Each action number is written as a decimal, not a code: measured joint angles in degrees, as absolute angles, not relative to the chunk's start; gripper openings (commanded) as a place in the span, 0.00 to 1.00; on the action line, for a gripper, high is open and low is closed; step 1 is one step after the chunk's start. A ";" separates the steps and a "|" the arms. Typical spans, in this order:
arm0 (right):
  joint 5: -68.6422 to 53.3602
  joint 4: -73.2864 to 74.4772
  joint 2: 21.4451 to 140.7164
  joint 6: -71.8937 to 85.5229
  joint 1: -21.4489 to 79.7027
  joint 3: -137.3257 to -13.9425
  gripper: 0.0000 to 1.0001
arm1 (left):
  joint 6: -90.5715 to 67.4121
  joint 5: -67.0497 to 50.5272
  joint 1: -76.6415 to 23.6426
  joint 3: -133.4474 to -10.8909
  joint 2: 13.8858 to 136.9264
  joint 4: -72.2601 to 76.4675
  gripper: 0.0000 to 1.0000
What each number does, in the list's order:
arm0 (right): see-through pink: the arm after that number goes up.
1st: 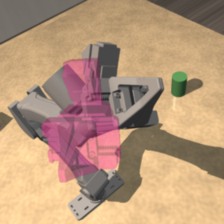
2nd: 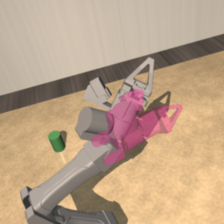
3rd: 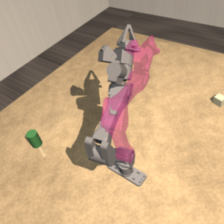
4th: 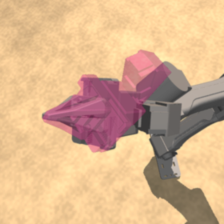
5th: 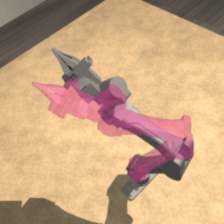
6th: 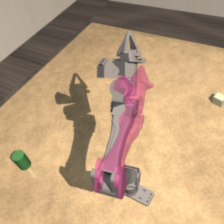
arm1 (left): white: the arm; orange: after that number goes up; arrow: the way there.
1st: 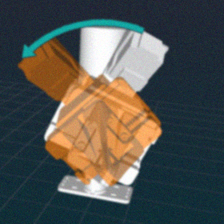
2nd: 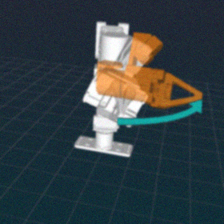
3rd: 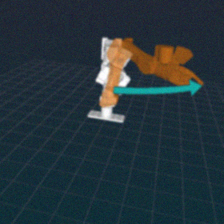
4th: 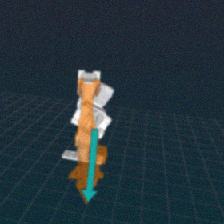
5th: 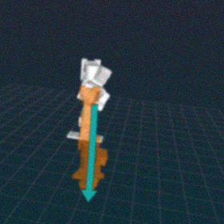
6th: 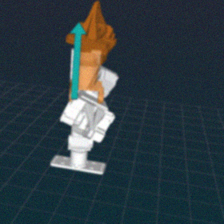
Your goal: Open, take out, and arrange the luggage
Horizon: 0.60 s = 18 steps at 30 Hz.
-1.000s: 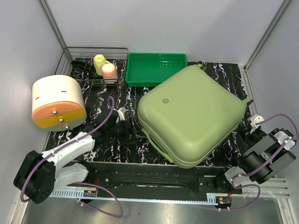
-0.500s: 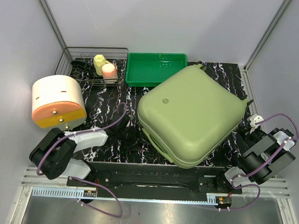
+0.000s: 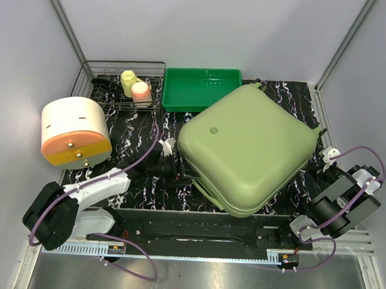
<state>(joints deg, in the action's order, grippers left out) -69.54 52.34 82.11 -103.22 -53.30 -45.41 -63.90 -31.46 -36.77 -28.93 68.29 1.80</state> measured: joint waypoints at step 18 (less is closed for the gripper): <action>-68.51 51.42 81.25 -102.41 -53.32 -45.41 0.00 | -68.45 -31.42 -37.95 -30.92 73.03 9.10 0.68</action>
<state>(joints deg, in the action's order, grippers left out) -68.51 51.42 81.25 -102.41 -53.32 -45.41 -68.45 -31.42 -37.95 -30.92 73.03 9.10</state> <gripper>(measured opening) 0.011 0.674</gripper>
